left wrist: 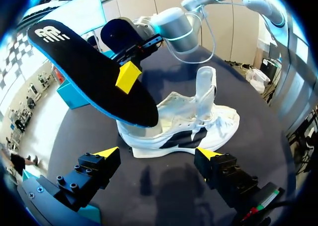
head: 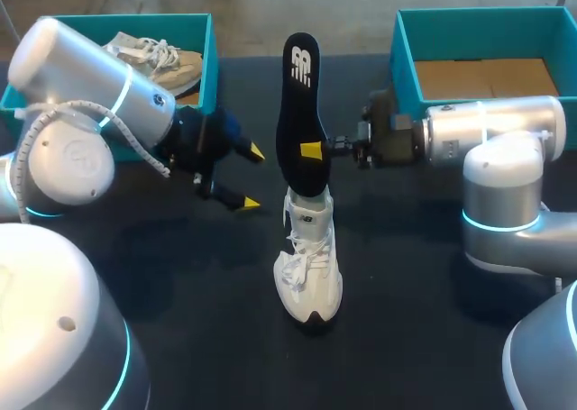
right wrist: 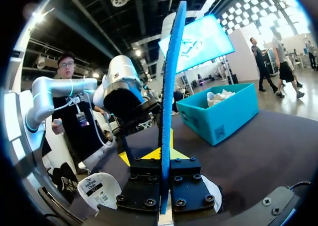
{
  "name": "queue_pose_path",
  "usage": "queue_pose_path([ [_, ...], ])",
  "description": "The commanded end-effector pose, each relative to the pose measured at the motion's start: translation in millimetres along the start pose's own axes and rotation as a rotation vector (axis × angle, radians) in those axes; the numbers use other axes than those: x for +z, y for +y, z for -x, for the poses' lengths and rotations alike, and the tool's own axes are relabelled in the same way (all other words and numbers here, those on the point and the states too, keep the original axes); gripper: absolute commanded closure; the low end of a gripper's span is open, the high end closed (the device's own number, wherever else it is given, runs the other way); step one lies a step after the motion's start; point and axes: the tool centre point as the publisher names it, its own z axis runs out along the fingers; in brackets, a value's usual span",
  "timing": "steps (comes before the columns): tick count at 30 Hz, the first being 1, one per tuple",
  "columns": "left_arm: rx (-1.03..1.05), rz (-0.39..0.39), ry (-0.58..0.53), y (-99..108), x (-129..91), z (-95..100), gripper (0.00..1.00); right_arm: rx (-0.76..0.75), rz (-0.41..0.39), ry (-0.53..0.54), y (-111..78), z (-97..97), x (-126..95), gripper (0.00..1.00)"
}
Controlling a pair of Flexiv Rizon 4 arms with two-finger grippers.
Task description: Take the shoe out of the shoebox, open the shoe tongue, remove and reinsert the insole, then place the shoe into the shoebox
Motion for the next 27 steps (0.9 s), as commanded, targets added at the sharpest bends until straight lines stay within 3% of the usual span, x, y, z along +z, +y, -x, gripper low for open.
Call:
queue_pose_path([
  [1,-0.016,0.005,-0.006,1,12,0.1,0.00,0.010,-0.002,-0.004,-2.7,-1.6,0,1.00],
  [11,-0.049,0.001,-0.013,2,22,-0.9,0.00,0.029,0.002,0.005,-8.2,-0.4,3,1.00],
  [27,-0.068,0.000,-0.020,7,19,-3.2,0.00,0.033,-0.034,0.028,-22.1,4.4,12,1.00],
])
